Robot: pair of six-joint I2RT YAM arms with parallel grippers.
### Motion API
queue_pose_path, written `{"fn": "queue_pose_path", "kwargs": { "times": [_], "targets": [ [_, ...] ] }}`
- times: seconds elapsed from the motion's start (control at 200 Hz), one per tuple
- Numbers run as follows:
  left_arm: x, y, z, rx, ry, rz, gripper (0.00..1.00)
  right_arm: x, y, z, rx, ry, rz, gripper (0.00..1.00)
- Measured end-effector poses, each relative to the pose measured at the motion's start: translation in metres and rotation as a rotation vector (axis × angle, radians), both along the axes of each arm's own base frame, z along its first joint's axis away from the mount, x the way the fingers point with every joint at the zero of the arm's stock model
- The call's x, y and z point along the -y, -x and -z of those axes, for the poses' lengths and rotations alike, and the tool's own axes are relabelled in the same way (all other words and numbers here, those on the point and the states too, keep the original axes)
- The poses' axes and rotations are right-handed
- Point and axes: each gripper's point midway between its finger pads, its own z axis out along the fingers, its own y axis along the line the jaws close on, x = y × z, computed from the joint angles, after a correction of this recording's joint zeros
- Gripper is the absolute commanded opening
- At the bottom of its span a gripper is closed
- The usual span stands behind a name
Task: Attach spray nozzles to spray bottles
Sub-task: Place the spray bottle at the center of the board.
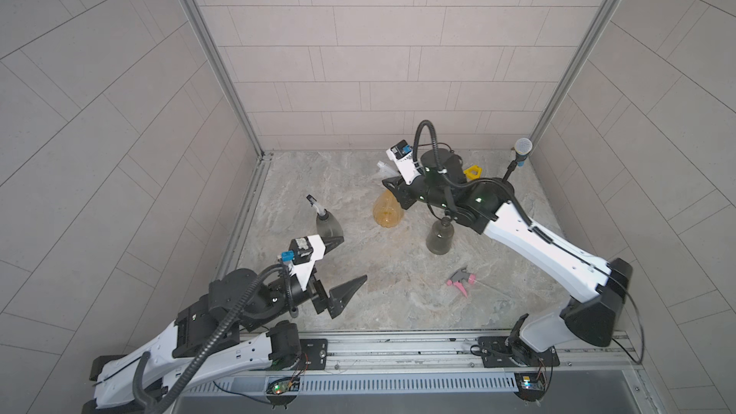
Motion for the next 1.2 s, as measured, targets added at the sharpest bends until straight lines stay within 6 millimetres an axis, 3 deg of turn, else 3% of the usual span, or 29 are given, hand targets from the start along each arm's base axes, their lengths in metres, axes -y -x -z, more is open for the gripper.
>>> {"fn": "queue_pose_path", "kwargs": {
  "times": [0.15, 0.325, 0.435, 0.72, 1.016, 1.076, 1.201],
  "targets": [
    [-0.011, 0.000, -0.003, 0.008, 0.036, -0.022, 1.00, -0.017, -0.042, 0.075, -0.067, 0.096, 0.057, 0.00],
    [-0.017, 0.000, -0.005, 0.011, 0.051, -0.036, 1.00, -0.017, -0.075, 0.115, -0.088, 0.146, 0.120, 0.00],
    [-0.021, 0.000, -0.004, 0.012, 0.056, -0.046, 1.00, -0.015, -0.089, 0.111, -0.055, 0.136, 0.157, 0.01],
    [-0.033, -0.001, -0.003, 0.017, 0.075, -0.073, 1.00, -0.014, -0.094, 0.105, -0.042, 0.121, 0.176, 0.44],
    [-0.033, -0.002, 0.000, 0.014, 0.066, -0.080, 1.00, -0.018, -0.102, 0.086, -0.023, 0.081, 0.188, 0.59],
    [-0.034, -0.002, 0.002, 0.013, 0.064, -0.081, 1.00, -0.018, -0.103, 0.081, -0.018, 0.074, 0.190, 0.71],
    [-0.034, -0.002, 0.005, 0.011, 0.059, -0.082, 1.00, -0.018, -0.104, 0.074, -0.013, 0.069, 0.197, 0.79]
  ]
}}
